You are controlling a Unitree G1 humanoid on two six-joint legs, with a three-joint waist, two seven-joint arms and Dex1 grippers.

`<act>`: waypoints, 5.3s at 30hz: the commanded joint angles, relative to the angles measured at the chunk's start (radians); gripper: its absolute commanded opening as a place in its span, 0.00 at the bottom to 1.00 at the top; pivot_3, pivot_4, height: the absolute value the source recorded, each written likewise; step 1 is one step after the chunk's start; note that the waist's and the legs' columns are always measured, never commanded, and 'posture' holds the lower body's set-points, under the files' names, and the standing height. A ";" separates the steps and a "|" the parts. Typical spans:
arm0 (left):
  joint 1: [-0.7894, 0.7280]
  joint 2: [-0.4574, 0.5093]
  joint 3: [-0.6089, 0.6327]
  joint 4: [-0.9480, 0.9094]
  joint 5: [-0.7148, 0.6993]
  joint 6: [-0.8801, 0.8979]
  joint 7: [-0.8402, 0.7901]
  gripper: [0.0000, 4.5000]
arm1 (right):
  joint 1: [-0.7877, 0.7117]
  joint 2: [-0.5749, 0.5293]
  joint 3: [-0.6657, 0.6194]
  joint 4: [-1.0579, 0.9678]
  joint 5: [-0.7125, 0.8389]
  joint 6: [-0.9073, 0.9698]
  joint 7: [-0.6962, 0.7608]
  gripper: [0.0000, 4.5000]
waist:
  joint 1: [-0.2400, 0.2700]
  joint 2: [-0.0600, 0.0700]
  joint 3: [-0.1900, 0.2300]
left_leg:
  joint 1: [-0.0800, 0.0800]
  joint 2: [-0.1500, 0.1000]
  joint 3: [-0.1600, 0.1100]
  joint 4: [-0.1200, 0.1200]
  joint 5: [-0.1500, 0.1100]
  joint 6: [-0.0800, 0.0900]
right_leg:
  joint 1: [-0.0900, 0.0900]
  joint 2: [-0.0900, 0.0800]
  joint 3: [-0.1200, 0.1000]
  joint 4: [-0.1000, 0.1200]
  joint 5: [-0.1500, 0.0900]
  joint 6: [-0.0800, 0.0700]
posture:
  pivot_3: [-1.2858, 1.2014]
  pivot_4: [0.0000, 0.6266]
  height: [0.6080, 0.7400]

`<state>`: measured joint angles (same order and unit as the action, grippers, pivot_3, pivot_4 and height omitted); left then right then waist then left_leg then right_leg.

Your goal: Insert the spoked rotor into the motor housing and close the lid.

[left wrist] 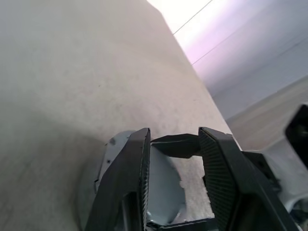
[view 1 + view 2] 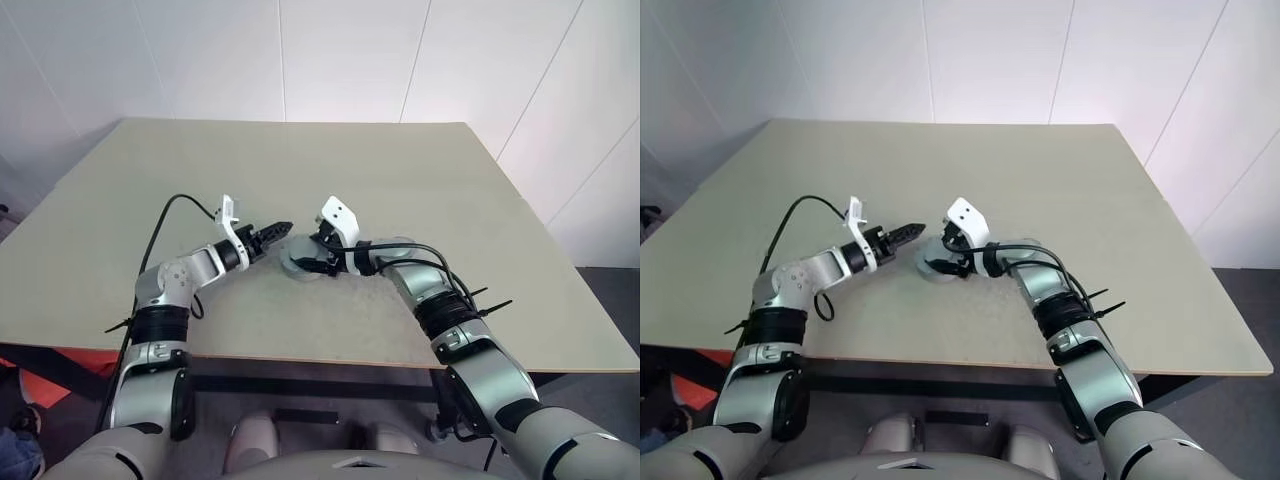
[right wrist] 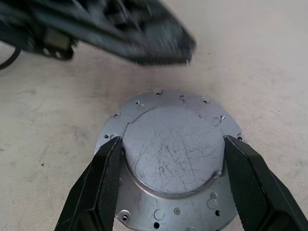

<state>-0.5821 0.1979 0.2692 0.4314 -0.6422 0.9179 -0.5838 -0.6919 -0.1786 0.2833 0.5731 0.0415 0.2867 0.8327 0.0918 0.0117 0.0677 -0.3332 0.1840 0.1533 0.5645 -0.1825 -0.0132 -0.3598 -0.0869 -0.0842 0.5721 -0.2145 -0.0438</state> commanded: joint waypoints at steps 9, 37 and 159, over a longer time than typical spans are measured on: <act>-0.015 -0.019 -0.002 0.201 0.056 0.057 0.132 0.39 | 0.035 -0.027 -0.003 0.059 -0.038 0.054 -0.046 0.71 | -0.011 0.024 -0.005 | 0.014 0.002 -0.006 -0.003 -0.003 0.004 | 0.021 -0.006 -0.028 -0.021 -0.003 0.006 | 0.52 0.00 1.00; -0.008 0.028 0.114 -0.075 -0.187 0.115 -0.005 0.01 | 0.024 -0.024 0.000 0.087 -0.046 0.031 -0.046 0.71 | 0.019 -0.006 -0.018 | -0.008 0.000 -0.002 -0.026 0.014 -0.017 | 0.007 0.012 0.039 0.041 -0.069 0.014 | 0.52 0.00 1.00; 0.096 0.126 0.094 -0.123 -0.155 0.013 -0.040 0.01 | 0.069 -0.050 -0.082 -0.082 0.056 -0.096 -0.026 0.71 | 0.007 -0.006 -0.013 | -0.044 0.006 -0.003 0.006 0.013 -0.005 | 0.004 0.013 0.030 0.049 -0.054 0.006 | 0.52 0.00 1.00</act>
<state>-0.4750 0.3182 0.3583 0.3431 -0.7882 0.9423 -0.6184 -0.6102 -0.2209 0.2148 0.4976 0.1101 0.2029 0.8228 0.0986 0.0060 0.0552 -0.3774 0.1903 0.1499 0.5709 -0.1699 -0.0180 -0.3555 -0.0739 -0.0538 0.6216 -0.2682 -0.0377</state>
